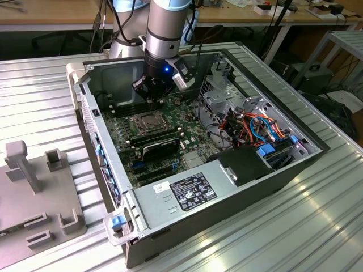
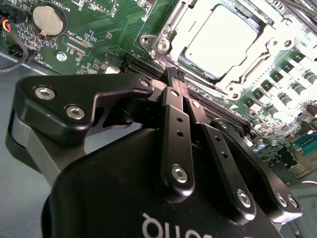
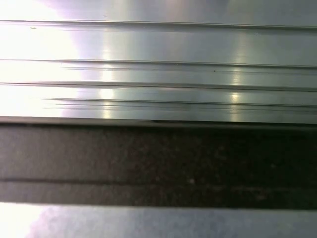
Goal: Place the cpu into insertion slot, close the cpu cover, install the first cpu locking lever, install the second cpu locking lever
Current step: 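Install the second cpu locking lever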
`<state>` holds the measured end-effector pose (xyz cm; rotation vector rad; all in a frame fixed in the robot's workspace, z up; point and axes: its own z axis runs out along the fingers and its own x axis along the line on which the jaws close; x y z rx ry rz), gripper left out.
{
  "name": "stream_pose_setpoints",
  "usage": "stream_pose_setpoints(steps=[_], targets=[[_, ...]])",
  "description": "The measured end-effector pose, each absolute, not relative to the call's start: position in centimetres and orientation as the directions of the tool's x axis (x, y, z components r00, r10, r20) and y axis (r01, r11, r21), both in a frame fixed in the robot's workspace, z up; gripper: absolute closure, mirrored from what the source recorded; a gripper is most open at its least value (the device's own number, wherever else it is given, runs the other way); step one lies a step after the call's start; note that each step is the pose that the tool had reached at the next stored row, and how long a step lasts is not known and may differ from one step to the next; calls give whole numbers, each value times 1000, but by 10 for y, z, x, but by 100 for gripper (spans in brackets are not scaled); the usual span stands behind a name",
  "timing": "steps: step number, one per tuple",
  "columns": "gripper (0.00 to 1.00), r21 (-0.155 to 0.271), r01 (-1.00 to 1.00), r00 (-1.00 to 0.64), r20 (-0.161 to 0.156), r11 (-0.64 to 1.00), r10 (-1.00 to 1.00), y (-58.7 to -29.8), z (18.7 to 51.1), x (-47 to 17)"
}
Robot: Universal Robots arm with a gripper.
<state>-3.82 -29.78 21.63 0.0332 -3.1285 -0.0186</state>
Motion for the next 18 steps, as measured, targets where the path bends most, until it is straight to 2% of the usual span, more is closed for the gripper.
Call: stream_pose_setpoints(steps=[18], targets=[[89, 12, -21, -1000, 13, 1000, -21, -309, 216, -38]])
